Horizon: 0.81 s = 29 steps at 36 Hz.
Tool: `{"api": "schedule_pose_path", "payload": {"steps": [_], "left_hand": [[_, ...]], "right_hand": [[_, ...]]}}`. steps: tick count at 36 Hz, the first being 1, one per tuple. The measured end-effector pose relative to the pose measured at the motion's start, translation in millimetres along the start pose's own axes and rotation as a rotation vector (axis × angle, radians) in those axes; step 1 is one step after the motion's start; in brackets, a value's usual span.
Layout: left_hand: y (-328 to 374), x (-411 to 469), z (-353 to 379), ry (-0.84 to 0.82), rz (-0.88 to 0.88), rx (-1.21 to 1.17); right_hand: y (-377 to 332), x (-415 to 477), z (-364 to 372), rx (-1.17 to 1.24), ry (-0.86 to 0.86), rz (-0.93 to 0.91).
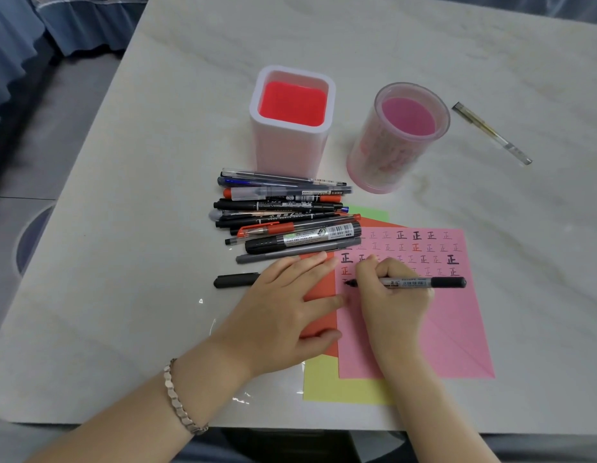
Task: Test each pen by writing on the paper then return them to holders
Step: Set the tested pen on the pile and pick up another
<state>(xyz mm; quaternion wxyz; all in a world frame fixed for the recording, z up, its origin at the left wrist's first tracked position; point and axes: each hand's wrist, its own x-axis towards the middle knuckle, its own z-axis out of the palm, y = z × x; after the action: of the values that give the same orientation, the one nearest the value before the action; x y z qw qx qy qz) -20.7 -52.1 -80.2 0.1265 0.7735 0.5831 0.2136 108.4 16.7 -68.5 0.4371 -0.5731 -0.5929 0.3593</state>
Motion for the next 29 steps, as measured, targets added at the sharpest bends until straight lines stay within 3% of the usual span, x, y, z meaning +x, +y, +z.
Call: {"api": "schedule_pose_path", "payload": {"steps": [13,22,29], "left_hand": [[0,0,1,0.009,0.006,-0.010],[-1,0,1,0.027,0.016,0.011],[0,-1,1,0.073,0.053,0.012]], "right_hand": [[-1,-1,-2,-0.023,-0.039,-0.011],[3,0,-3,-0.033,0.083,0.045],[-4,1,-13,0.091,0.159,0.136]]}}
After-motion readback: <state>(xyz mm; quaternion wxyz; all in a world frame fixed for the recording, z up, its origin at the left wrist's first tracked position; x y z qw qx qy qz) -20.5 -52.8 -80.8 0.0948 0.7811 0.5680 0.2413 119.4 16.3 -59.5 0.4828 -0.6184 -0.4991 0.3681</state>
